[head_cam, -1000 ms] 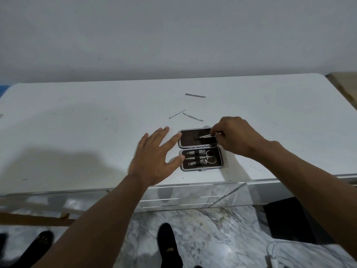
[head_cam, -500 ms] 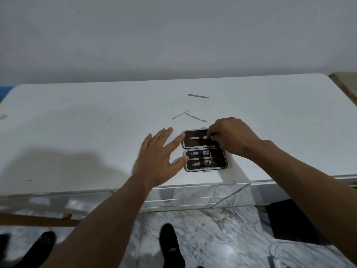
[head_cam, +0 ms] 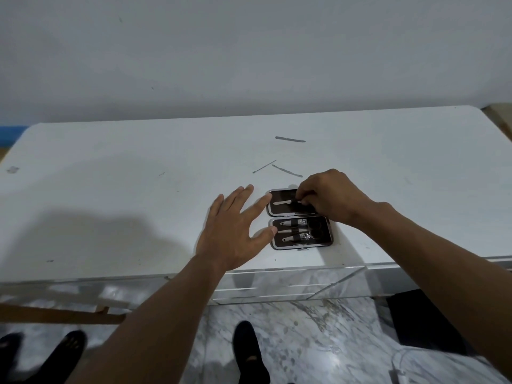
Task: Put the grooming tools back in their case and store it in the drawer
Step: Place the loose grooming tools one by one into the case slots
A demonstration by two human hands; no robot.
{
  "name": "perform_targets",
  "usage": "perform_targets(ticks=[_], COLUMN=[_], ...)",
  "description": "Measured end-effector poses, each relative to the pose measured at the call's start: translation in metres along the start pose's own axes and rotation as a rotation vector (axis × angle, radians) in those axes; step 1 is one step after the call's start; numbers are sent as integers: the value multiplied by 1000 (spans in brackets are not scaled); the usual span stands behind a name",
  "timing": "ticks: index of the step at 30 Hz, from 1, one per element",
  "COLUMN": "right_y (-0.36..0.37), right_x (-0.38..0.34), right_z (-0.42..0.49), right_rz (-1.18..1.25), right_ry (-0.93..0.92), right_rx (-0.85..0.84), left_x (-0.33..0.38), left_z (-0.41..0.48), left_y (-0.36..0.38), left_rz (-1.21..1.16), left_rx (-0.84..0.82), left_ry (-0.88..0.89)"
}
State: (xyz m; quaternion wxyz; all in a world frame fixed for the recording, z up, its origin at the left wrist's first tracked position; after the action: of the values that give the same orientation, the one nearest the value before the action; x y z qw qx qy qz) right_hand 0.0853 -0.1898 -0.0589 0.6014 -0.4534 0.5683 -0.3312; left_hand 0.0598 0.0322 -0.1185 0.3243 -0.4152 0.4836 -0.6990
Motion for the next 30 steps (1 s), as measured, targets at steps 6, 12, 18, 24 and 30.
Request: perform_targets(ticks=[6, 12, 18, 24, 30], right_y=[-2, -8, -13, -18, -19], right_x=[-2, -9, -6, 6, 7], right_z=[0, -2, 9, 41, 99], right_rz=[18, 45, 47, 5, -57], right_ry=[-27, -51, 15, 141, 239], right_rx=[1, 27, 100, 158, 189], left_x=[0, 0, 1, 1, 2], left_z=[0, 0, 0, 0, 2], left_y=[0, 0, -2, -2, -5], left_rz=[3, -16, -18, -17, -33], left_rx=[6, -6, -12, 0, 0], left_ry=[1, -2, 4, -1, -13])
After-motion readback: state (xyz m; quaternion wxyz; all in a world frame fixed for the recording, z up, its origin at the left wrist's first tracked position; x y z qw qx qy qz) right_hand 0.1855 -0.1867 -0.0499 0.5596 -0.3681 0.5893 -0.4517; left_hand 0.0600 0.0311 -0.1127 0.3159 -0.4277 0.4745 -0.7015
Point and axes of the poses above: each hand's wrist, its own z-axis towards the middle knuckle, its own y-axis out of the palm, x = y × z, the point moved 2 cm from there along z, towards the middle knuckle, and after that the axes turned 6 degrees about x, right-handed, at the moved point
